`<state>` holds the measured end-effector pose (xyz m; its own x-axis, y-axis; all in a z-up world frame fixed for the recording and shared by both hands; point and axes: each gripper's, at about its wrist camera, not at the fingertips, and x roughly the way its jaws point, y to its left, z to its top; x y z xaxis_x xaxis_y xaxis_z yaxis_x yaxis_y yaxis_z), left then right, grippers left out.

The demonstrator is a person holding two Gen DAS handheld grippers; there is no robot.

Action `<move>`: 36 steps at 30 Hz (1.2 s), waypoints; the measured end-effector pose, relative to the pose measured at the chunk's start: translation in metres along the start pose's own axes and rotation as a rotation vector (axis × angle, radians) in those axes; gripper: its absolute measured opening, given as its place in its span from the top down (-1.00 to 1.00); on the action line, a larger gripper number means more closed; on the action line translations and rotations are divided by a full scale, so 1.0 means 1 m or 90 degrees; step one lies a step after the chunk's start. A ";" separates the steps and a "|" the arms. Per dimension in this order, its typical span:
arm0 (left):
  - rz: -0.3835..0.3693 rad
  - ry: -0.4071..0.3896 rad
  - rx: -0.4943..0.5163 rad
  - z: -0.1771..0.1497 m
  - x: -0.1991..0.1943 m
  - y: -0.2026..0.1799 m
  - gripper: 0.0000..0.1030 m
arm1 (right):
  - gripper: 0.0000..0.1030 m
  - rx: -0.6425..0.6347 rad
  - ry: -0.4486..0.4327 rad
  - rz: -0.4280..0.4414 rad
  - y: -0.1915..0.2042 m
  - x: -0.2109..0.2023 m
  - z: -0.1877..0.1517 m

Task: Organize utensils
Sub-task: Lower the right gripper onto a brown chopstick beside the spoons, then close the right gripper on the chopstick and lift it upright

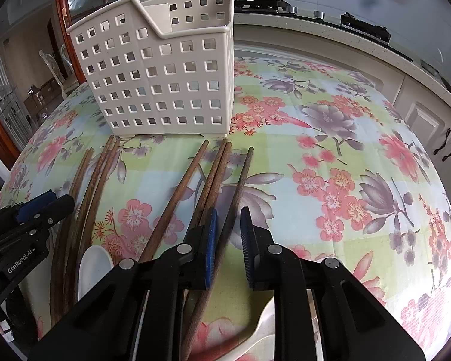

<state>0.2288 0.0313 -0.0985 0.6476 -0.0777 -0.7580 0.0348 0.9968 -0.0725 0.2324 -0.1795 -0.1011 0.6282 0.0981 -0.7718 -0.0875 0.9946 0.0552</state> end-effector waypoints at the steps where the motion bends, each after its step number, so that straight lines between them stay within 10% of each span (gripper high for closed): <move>1: -0.002 0.001 -0.003 0.001 0.000 0.001 0.32 | 0.66 0.001 0.001 0.001 0.000 0.000 0.001; 10: -0.035 0.016 -0.035 0.005 0.001 0.007 0.34 | 0.66 0.007 0.002 0.006 -0.002 0.003 0.003; 27: 0.058 0.011 0.023 0.007 0.009 -0.009 0.34 | 0.66 -0.004 0.004 0.000 0.000 0.005 0.005; 31: 0.065 0.013 0.028 0.009 0.010 -0.012 0.81 | 0.72 -0.017 0.003 -0.008 0.004 0.006 0.006; 36: 0.046 0.011 0.033 0.009 0.009 -0.013 0.87 | 0.85 -0.005 0.001 0.005 0.000 0.004 0.006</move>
<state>0.2408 0.0176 -0.0981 0.6365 -0.0050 -0.7713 0.0277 0.9995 0.0164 0.2395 -0.1786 -0.1006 0.6259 0.1059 -0.7727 -0.0980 0.9936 0.0568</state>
